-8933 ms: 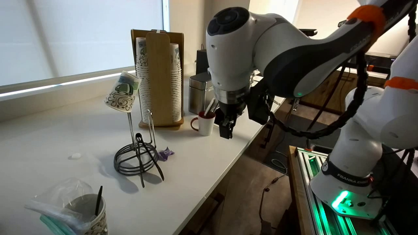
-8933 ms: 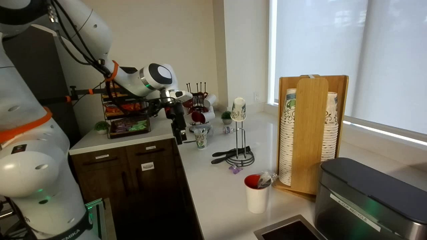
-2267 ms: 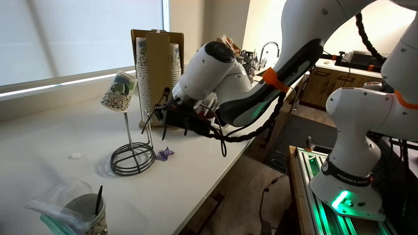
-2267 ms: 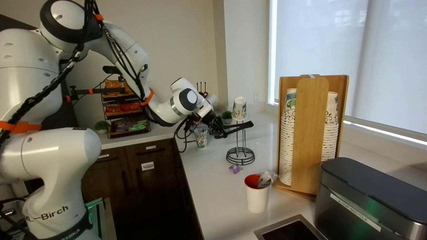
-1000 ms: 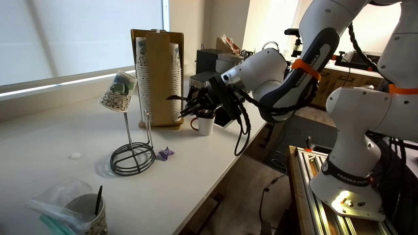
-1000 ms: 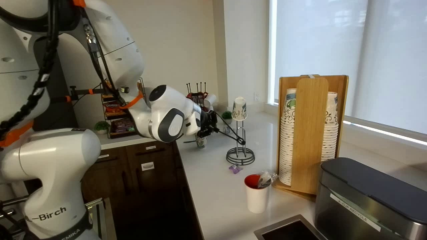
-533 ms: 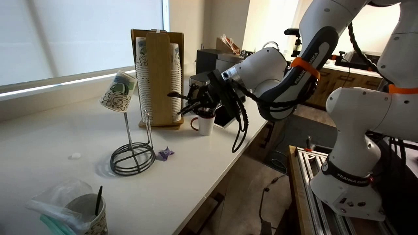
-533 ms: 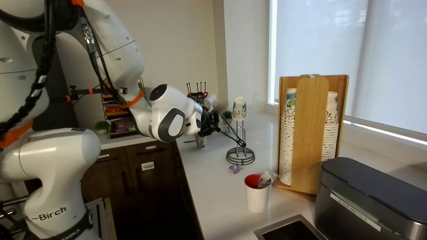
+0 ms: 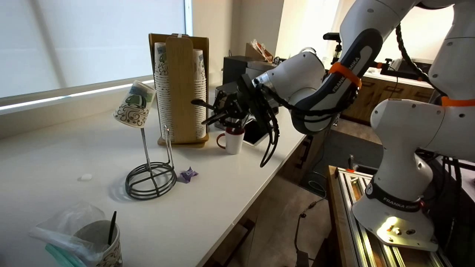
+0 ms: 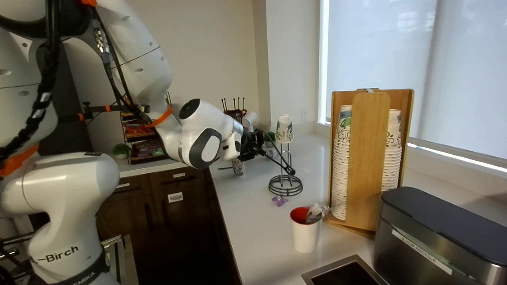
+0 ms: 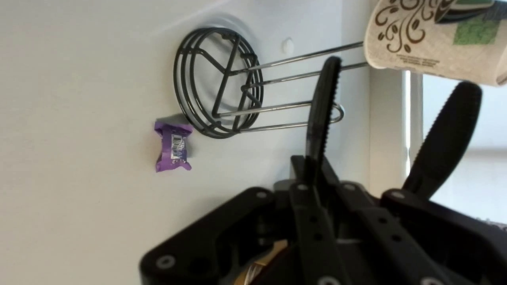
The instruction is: Put the tongs in the white mug
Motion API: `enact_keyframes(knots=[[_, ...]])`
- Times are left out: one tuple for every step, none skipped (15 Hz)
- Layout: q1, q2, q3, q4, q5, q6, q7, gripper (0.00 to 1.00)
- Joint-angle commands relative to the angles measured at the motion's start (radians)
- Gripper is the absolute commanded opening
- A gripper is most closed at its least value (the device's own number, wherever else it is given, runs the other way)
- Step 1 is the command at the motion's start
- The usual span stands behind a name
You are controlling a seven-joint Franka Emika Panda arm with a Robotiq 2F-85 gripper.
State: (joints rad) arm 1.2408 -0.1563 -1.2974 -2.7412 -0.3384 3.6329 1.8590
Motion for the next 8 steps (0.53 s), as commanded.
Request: enact_keyframes(knots=[[-0.007, -0.055, -0.022, -0.015, 0.016, 0.005, 0.043, 0.02], [0.002, -0.074, -0.038, -0.006, 0.006, -0.003, 0.067, 0.02], [0.013, -0.111, -0.057, -0.004, -0.011, -0.01, 0.088, 0.02], [0.016, -0.161, -0.073, -0.01, -0.026, -0.019, 0.102, 0.02], [0.03, -0.187, -0.093, -0.01, -0.038, -0.02, 0.12, 0.02], [0.037, -0.231, -0.114, -0.008, -0.062, -0.03, 0.129, 0.02], [0.051, -0.263, -0.141, -0.005, -0.078, -0.024, 0.14, 0.02], [0.06, -0.295, -0.167, -0.005, -0.089, -0.01, 0.147, 0.02]])
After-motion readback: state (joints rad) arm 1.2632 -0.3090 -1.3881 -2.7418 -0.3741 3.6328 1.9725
